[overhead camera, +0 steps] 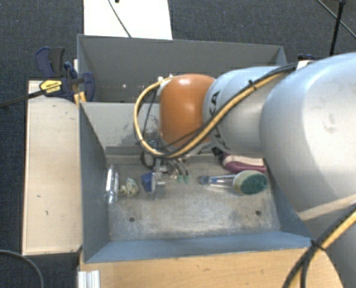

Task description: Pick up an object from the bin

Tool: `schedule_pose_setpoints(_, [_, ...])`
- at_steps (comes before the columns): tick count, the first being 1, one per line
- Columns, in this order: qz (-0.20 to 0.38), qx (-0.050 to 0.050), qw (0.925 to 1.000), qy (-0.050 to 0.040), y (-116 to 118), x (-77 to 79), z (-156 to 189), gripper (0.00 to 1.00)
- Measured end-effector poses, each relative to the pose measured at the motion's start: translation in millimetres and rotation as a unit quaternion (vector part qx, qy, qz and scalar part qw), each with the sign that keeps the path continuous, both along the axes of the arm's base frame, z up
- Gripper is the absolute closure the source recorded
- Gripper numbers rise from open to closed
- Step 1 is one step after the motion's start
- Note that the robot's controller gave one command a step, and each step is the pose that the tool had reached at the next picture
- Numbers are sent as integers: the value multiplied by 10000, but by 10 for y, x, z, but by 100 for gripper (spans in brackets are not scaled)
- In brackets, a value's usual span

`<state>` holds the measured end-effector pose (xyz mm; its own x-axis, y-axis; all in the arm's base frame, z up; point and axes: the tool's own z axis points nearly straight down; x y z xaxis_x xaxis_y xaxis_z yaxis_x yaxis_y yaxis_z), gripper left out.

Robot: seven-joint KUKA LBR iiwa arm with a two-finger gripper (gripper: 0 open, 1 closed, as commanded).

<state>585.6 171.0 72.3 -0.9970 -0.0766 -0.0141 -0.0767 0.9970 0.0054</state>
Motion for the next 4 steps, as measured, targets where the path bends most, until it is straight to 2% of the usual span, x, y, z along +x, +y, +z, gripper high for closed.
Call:
schedule_pose_setpoints(1, [-29, -1, 10000, 17, -14, -6, 25, 100])
schedule_pose_setpoints(2, [69, -17, 10000, 28, 54, -136, 510, 100])
schedule_pose_setpoints(3, [380, -20, 9993, 1, -24, -11, 1690, 100])
schedule_pose_setpoints(4, [-293, -34, 9995, 94, -6, -152, 826, 100])
